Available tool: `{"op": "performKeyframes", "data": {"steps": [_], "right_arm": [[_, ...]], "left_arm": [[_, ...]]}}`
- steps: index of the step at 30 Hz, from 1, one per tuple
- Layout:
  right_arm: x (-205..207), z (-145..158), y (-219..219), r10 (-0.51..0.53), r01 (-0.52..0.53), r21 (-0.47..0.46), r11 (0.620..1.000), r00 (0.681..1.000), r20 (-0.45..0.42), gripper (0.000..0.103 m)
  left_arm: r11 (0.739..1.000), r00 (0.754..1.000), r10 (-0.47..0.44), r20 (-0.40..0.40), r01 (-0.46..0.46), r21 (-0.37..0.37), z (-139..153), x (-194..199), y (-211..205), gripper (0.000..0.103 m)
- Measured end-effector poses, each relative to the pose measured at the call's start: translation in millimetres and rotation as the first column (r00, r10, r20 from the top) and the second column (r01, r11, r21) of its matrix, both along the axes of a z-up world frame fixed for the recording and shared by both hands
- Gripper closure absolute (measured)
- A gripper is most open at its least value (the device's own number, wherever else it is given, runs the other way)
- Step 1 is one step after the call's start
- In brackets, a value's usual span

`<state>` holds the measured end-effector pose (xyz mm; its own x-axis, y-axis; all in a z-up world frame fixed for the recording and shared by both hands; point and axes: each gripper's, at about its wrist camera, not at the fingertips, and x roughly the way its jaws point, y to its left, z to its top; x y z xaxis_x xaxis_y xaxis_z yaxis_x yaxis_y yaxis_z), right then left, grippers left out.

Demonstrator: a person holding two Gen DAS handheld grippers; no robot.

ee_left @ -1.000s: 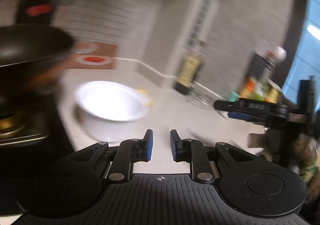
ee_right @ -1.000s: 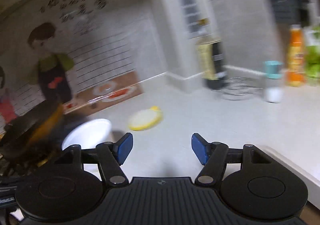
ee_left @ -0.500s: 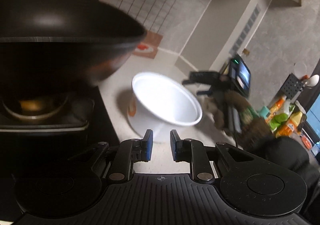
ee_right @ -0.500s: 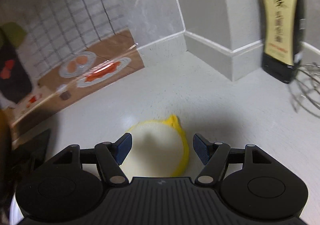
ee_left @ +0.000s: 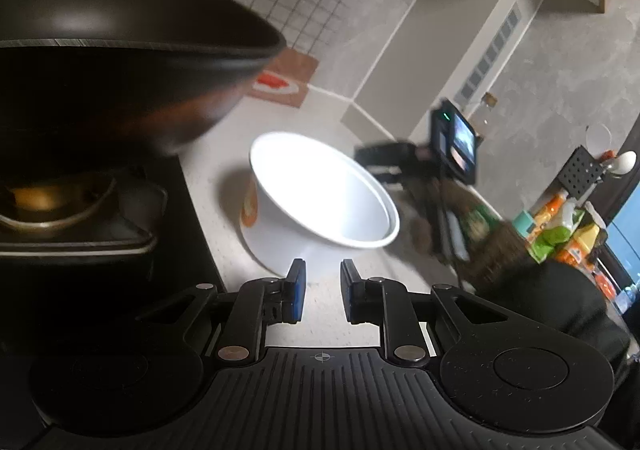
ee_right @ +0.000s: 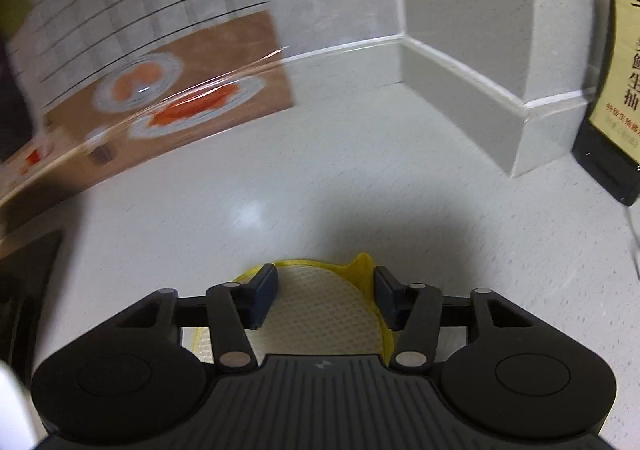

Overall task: Collect trash
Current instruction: 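Reach the right tool to the yellow-rimmed sponge scrubber and grasp its edge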

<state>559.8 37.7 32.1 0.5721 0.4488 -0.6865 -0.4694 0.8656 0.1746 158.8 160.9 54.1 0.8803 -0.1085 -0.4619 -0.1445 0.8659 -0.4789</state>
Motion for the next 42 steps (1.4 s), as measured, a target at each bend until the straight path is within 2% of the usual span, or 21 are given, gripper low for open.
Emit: {"op": "performKeyframes", "data": {"steps": [3, 4, 5, 10, 14, 16, 20, 22, 26, 29, 31, 33, 37, 40, 42], "right_arm": [[-31, 2, -10, 0.07, -0.069, -0.035, 0.997, 0.997, 0.025, 0.075], [-55, 3, -21, 0.101, -0.099, -0.046, 0.994, 0.995, 0.026, 0.077], [-55, 3, -21, 0.101, -0.099, -0.046, 0.994, 0.995, 0.026, 0.078], [-131, 5, -74, 0.156, -0.155, -0.069, 0.985, 0.988, 0.012, 0.082], [-154, 6, -100, 0.14, -0.138, -0.1, 0.985, 0.99, 0.008, 0.082], [-164, 8, -118, 0.113, -0.111, -0.116, 0.987, 0.994, 0.009, 0.082], [-183, 7, -140, 0.089, -0.082, -0.142, 0.986, 0.995, 0.038, 0.082], [-190, 7, -147, 0.072, -0.066, -0.134, 0.989, 0.997, 0.039, 0.08], [-199, 13, -151, 0.053, -0.049, -0.077, 0.996, 0.998, 0.041, 0.072], [-205, 28, -146, 0.058, -0.059, 0.022, 0.998, 0.996, 0.067, 0.066], [-208, 40, -139, 0.064, -0.072, 0.11, 0.991, 0.995, 0.073, 0.048], [-209, 52, -126, 0.073, -0.088, 0.175, 0.981, 0.993, 0.087, 0.044], [-206, 69, -88, 0.106, -0.126, 0.226, 0.966, 0.99, 0.096, 0.044], [-196, 63, -62, 0.117, -0.121, 0.255, 0.959, 0.993, 0.027, 0.049], [-191, 54, -52, 0.13, -0.12, 0.261, 0.958, 0.991, -0.023, 0.073]], "left_arm": [[0.999, 0.999, 0.033, 0.021, -0.033, -0.002, 4, -5, 5, 0.082], [0.999, 0.999, 0.037, 0.027, -0.037, -0.01, 4, -6, 6, 0.082], [0.999, 0.999, 0.04, 0.031, -0.04, -0.015, 5, -7, 7, 0.082], [0.995, 0.997, 0.065, 0.046, -0.061, -0.074, 3, -8, 14, 0.082], [0.989, 0.991, 0.112, 0.071, -0.104, -0.109, 9, -1, 20, 0.082], [0.988, 0.987, 0.144, 0.072, -0.14, -0.057, 15, 8, 18, 0.082], [0.977, 0.988, 0.148, 0.045, -0.153, 0.15, 22, 29, 0, 0.082], [0.974, 0.989, 0.148, 0.003, -0.146, 0.175, 20, 39, -5, 0.081], [0.969, 0.985, 0.166, -0.037, -0.156, 0.191, 12, 43, -7, 0.081], [0.968, 0.983, 0.176, -0.046, -0.164, 0.188, 10, 40, -4, 0.081], [0.969, 0.983, 0.176, -0.058, -0.162, 0.184, 9, 40, -2, 0.081], [0.973, 0.983, 0.171, -0.069, -0.157, 0.169, 7, 40, 0, 0.081], [0.988, 0.987, 0.132, -0.086, -0.124, 0.092, 2, 36, 7, 0.08], [0.99, 0.987, 0.132, -0.091, -0.126, 0.065, -1, 33, 12, 0.08], [0.988, 0.985, 0.144, -0.092, -0.139, 0.062, -3, 31, 15, 0.08]]}}
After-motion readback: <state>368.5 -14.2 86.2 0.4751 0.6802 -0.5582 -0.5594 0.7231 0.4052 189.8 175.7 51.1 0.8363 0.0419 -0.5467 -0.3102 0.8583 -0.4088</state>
